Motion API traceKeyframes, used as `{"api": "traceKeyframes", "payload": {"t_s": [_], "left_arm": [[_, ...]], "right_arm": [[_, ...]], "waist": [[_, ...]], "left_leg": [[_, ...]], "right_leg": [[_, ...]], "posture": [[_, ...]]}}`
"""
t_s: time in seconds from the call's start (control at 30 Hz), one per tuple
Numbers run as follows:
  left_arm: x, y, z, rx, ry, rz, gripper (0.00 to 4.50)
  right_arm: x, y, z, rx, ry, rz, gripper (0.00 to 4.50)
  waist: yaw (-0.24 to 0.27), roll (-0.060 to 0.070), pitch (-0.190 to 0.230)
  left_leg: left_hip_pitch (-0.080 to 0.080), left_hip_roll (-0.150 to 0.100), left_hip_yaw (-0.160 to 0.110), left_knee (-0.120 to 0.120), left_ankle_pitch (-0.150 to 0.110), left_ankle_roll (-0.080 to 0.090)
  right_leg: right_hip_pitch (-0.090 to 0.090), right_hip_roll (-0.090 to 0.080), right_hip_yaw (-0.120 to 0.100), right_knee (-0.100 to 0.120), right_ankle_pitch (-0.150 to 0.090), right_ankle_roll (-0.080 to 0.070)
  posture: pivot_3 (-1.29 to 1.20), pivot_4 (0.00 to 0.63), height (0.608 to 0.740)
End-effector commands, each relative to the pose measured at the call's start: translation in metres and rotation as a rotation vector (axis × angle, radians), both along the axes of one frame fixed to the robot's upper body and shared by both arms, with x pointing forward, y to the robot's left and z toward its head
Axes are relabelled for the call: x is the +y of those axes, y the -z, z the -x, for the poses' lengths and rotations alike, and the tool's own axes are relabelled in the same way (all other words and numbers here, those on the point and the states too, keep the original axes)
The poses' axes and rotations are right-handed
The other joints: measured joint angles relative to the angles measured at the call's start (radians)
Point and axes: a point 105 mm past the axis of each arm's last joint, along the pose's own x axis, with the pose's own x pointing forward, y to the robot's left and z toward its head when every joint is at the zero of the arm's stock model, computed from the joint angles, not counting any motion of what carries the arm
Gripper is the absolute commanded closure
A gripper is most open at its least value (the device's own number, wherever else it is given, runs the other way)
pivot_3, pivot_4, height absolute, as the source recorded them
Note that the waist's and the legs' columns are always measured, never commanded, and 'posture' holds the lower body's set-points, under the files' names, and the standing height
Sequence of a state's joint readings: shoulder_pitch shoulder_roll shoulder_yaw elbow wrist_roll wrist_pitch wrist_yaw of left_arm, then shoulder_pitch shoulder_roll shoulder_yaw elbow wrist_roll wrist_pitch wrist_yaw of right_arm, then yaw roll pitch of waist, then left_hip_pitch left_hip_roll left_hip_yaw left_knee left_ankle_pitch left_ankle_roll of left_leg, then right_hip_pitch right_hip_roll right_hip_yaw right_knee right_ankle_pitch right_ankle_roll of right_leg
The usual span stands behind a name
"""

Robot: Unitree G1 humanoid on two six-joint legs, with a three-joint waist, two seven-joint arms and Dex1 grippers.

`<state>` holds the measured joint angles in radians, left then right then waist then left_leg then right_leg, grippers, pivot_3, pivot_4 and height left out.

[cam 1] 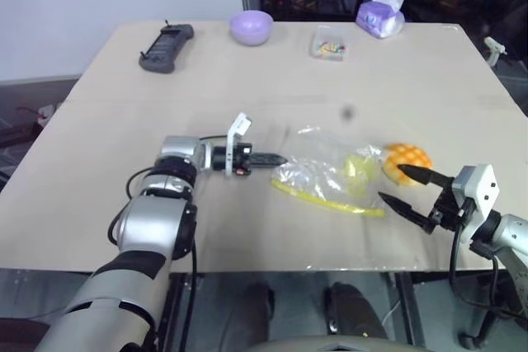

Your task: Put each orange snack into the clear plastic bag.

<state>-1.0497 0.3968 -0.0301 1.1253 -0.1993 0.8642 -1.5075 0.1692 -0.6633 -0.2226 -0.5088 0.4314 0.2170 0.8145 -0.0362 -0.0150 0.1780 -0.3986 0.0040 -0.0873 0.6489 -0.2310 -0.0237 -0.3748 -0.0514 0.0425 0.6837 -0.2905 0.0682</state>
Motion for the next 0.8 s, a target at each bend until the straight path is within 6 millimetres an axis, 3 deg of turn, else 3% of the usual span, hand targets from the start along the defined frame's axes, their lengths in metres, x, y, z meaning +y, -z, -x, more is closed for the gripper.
{"api": "traceKeyframes", "payload": {"t_s": [0.03, 0.23, 0.43, 0.57, 0.8], "left_arm": [[-0.002, 0.011, 0.007, 0.06, 0.007, 0.014, 4.44], [0.007, -0.013, -0.002, 0.089, -0.104, 0.173, 4.44], [0.022, -0.025, -0.005, 0.119, -0.2, 0.263, 4.44], [0.037, -0.027, 0.0, 0.148, -0.271, 0.321, 4.44], [0.041, -0.021, 0.01, 0.172, -0.339, 0.352, 4.44]], "right_arm": [[-0.001, -0.013, 0.0, -0.048, -0.002, -0.001, 1.21], [0.007, -0.013, 0.0, -0.053, -0.027, -0.001, 1.21], [0.021, -0.005, 0.002, -0.045, -0.074, 0.034, 1.21], [0.032, 0.016, 0.005, -0.02, -0.131, 0.135, 1.21], [0.059, 0.041, 0.001, -0.063, -0.232, 0.302, 1.21]], "waist": [[0.001, 0.0, 0.0], [-0.002, -0.001, 0.0], [-0.006, -0.001, 0.001], [-0.007, -0.001, 0.001], [-0.003, -0.001, 0.001]], "left_leg": [[0.0, 0.0, 0.0, 0.0, 0.0, 0.0], [-0.001, 0.0, 0.0, 0.0, 0.0, 0.0], [-0.002, 0.0, 0.0, 0.0, 0.0, 0.0], [-0.002, 0.001, 0.0, -0.001, 0.0, 0.0], [-0.001, 0.001, 0.0, 0.0, 0.0, 0.0]], "right_leg": [[0.0, 0.0, 0.0, 0.0, 0.0, 0.0], [-0.001, 0.0, 0.0, 0.0, 0.0, 0.0], [-0.002, 0.0, 0.0, 0.0, 0.0, 0.0], [-0.002, 0.0, 0.0, 0.0, 0.0, 0.0], [-0.002, 0.0, 0.0, 0.0, 0.0, 0.0]], "posture": [[0.0, 0.15, 0.74], [0.0, 0.15, 0.74], [0.0, 0.15, 0.74], [0.0, 0.15, 0.74], [0.0, 0.15, 0.74]]}}
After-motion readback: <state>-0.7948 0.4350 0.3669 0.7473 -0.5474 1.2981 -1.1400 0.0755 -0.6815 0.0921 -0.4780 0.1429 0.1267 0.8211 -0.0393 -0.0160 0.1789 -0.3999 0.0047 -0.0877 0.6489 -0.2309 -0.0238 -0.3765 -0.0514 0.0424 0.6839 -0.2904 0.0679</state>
